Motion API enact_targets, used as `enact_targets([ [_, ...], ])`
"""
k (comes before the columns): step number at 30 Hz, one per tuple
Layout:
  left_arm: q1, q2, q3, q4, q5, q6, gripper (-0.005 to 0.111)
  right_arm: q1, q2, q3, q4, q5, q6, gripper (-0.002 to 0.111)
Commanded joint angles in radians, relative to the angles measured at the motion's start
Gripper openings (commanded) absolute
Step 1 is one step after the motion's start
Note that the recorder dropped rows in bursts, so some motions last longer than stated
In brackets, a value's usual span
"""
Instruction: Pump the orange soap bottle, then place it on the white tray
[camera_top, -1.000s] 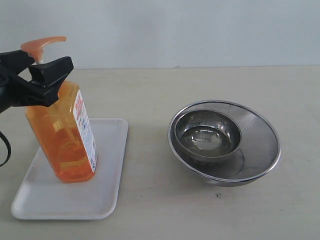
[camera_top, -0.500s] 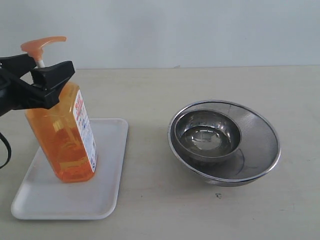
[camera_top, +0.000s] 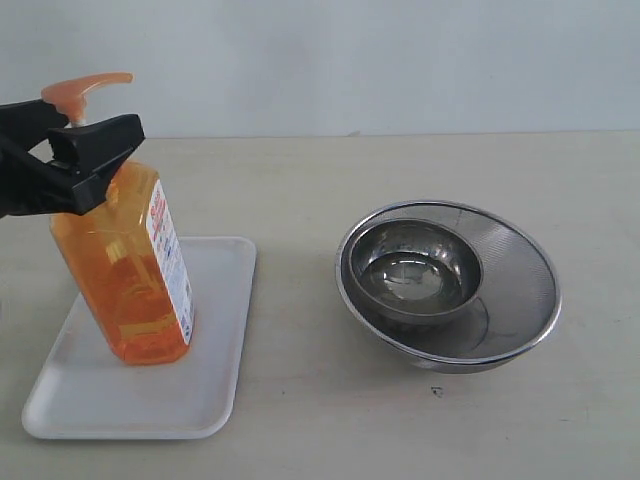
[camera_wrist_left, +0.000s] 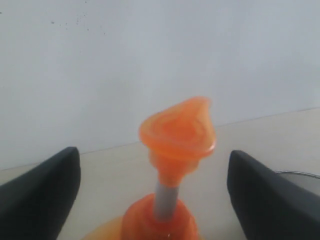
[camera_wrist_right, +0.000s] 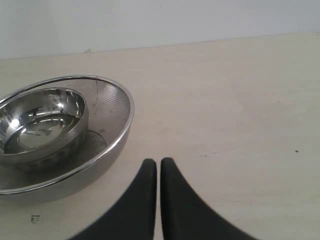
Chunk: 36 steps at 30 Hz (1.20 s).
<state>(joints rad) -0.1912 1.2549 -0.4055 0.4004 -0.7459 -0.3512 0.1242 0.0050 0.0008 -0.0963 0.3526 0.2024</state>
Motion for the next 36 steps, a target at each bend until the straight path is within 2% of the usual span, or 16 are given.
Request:
enact_targets([
  [1, 0.001, -0.096, -0.002, 0.027, 0.175, -0.053, 0.075, -0.004, -0.005, -0.001, -0.005, -0.012, 0.000, 0.000],
  [4, 0.001, -0.151, 0.024, 0.038, 0.204, -0.101, 0.075, -0.004, -0.005, -0.001, -0.005, -0.012, 0.000, 0.000],
  [9, -0.005, -0.211, 0.072, 0.165, 0.172, -0.204, 0.075, -0.004, -0.005, -0.001, -0.005, -0.012, 0.000, 0.000],
  [15, -0.005, -0.241, 0.117, 0.170, 0.170, -0.244, 0.075, -0.004, -0.005, -0.001, -0.005, -0.012, 0.000, 0.000],
  [17, -0.005, -0.243, 0.134, 0.218, 0.164, -0.288, 0.075, -0.004, -0.005, -0.001, -0.005, -0.012, 0.000, 0.000],
  [22, -0.005, -0.243, 0.199, 0.410, 0.019, -0.477, 0.075, -0.004, -0.005, -0.001, -0.005, -0.012, 0.000, 0.000],
  [25, -0.005, -0.243, 0.239, 0.508, -0.056, -0.535, 0.074, -0.004, -0.005, -0.001, -0.005, -0.012, 0.000, 0.000],
  [28, -0.005, -0.243, 0.280, 0.549, -0.073, -0.550, 0.062, -0.004, -0.005, -0.001, -0.005, -0.012, 0.000, 0.000],
  [31, -0.005, -0.243, 0.324, 0.549, -0.102, -0.566, 0.042, -0.004, -0.005, -0.001, -0.005, -0.012, 0.000, 0.000],
  [35, -0.005, -0.243, 0.395, 0.549, -0.186, -0.564, 0.009, -0.004, -0.005, -0.001, -0.005, -0.010, 0.000, 0.000],
  [36, -0.005, -0.243, 0.405, 0.549, -0.208, -0.561, 0.005, -0.004, -0.005, -0.001, -0.005, -0.005, 0.000, 0.000],
])
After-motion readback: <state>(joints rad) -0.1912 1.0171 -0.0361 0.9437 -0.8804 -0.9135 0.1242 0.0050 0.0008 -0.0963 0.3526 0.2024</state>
